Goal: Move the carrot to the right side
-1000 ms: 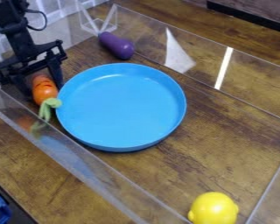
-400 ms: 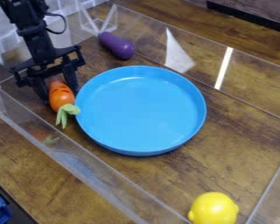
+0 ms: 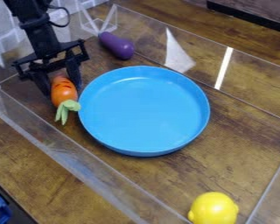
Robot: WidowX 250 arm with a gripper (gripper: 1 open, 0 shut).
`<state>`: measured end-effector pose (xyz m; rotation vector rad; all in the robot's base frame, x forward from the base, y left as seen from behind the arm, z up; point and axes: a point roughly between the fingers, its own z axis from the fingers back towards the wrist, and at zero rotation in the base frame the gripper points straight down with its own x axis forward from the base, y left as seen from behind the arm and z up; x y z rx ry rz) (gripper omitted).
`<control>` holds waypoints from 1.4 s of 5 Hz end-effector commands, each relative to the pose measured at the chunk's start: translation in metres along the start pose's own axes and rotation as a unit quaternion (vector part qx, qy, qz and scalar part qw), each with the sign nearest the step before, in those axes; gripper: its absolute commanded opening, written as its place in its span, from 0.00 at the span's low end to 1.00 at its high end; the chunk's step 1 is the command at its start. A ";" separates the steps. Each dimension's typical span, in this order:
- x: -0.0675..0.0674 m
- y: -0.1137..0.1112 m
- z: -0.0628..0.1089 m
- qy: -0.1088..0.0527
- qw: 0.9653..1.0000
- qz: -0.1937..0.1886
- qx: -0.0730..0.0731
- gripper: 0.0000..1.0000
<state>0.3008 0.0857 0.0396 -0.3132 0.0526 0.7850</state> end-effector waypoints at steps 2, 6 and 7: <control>-0.003 -0.011 0.033 -0.042 0.998 -0.034 -0.017 0.00; -0.011 -0.014 0.047 -0.047 0.996 -0.067 -0.024 0.00; -0.014 -0.015 0.049 -0.048 0.995 -0.082 -0.025 0.00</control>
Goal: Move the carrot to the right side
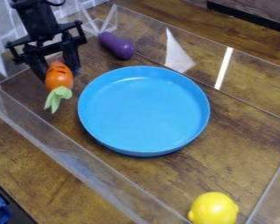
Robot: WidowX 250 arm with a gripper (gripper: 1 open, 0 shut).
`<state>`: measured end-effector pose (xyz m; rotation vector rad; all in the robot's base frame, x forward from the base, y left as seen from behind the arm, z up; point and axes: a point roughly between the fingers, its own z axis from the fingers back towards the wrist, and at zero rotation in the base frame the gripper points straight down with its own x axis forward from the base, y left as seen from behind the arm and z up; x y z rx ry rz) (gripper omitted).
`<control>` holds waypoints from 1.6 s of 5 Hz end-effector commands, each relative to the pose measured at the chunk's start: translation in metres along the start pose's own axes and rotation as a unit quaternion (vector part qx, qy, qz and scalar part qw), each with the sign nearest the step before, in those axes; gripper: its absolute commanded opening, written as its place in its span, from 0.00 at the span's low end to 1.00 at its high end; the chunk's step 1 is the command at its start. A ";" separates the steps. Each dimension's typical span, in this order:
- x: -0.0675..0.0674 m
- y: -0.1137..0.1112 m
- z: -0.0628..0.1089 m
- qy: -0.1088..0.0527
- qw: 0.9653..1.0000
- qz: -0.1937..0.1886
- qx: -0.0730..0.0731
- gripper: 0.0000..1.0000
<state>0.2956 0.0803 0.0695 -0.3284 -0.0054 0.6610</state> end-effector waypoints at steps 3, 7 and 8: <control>-0.010 -0.017 0.024 -0.039 0.997 -0.070 -0.018 0.00; -0.026 -0.032 0.027 -0.063 0.986 -0.155 -0.019 0.00; -0.033 -0.042 0.028 -0.056 0.982 -0.179 -0.013 0.00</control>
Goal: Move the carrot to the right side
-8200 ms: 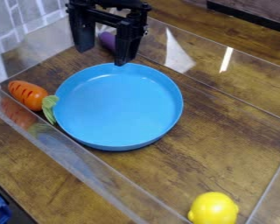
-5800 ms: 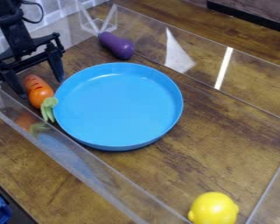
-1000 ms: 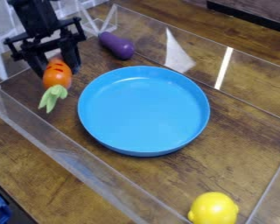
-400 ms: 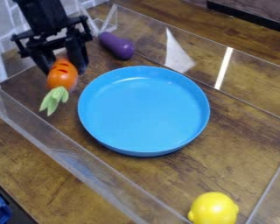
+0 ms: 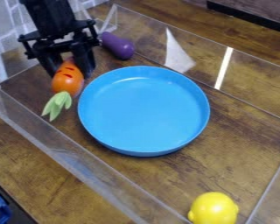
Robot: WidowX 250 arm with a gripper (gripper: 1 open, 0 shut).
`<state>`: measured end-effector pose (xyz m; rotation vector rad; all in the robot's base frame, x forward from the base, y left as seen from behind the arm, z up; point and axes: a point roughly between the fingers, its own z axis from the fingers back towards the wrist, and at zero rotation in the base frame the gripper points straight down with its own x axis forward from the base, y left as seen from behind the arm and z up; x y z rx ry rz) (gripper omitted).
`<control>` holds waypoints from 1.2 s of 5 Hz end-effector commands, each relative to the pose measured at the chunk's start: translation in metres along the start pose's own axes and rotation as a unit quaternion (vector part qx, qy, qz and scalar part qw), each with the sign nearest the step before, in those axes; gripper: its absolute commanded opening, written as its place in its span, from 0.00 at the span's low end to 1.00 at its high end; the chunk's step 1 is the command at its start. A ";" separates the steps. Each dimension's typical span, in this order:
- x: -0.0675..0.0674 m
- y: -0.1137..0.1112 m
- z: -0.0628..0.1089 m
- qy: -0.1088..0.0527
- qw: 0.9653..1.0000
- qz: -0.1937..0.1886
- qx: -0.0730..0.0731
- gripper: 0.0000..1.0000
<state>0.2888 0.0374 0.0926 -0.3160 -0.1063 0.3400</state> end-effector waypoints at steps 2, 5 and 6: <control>-0.006 -0.053 0.016 -0.012 0.997 -0.083 -0.002 0.00; -0.011 -0.150 -0.028 0.011 0.985 -0.174 -0.003 0.00; -0.011 -0.161 -0.043 0.014 0.982 -0.186 0.006 0.00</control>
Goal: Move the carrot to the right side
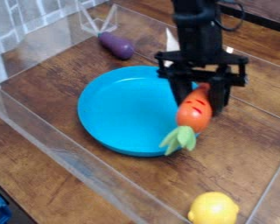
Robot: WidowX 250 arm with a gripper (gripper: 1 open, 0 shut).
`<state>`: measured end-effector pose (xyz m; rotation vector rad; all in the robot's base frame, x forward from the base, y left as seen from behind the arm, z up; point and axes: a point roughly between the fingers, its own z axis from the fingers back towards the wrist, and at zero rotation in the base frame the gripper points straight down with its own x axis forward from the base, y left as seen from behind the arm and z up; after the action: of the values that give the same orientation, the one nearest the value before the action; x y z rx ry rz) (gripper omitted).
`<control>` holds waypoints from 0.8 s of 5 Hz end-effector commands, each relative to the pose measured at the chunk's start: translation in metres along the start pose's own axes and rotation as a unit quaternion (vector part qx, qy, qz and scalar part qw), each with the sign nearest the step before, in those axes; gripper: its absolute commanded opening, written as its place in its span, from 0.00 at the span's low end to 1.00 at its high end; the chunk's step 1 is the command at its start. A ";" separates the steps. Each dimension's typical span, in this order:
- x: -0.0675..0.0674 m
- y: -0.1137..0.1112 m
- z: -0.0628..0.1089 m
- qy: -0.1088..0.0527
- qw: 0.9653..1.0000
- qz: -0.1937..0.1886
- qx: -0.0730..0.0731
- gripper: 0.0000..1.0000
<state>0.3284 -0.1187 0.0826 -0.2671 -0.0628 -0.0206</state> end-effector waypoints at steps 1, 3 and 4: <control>0.012 -0.011 0.008 -0.026 0.999 -0.022 0.000 0.00; 0.019 -0.016 -0.002 -0.013 0.999 -0.048 0.002 0.00; 0.022 -0.017 -0.003 -0.007 0.998 -0.063 0.006 0.00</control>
<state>0.3452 -0.1290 0.0653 -0.2381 -0.0295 -0.1165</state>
